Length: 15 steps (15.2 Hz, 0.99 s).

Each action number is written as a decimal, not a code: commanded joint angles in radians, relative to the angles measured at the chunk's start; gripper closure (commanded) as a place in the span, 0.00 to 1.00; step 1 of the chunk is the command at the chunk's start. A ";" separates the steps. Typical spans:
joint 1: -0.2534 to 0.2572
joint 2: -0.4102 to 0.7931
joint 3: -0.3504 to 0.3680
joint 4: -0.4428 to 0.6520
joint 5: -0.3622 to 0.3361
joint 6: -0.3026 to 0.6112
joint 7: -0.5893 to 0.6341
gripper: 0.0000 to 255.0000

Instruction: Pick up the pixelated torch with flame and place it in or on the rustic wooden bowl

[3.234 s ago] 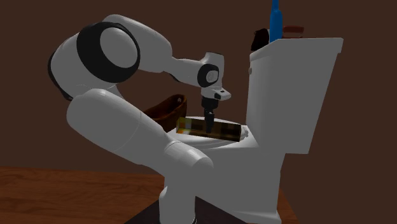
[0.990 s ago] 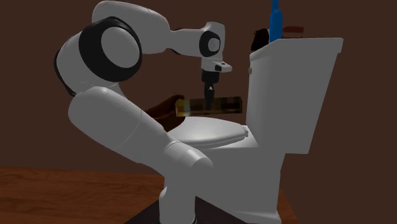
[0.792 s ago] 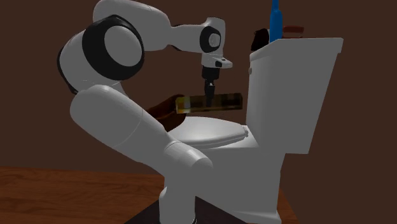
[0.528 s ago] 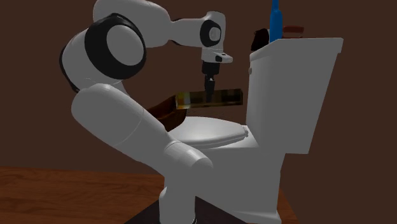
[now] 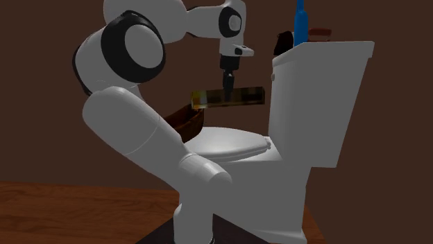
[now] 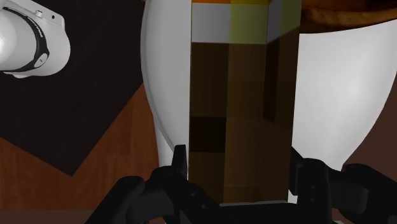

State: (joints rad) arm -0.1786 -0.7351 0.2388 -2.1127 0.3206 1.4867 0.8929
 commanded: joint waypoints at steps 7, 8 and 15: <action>-0.005 0.053 -0.011 0.149 -0.012 -0.094 0.021 1.00; -0.006 0.061 -0.012 0.168 -0.013 -0.105 0.024 1.00; 0.009 0.073 0.068 0.235 0.027 -0.130 0.130 1.00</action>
State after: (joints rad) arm -0.1744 -0.6549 0.2852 -1.8727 0.3355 1.3499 0.9972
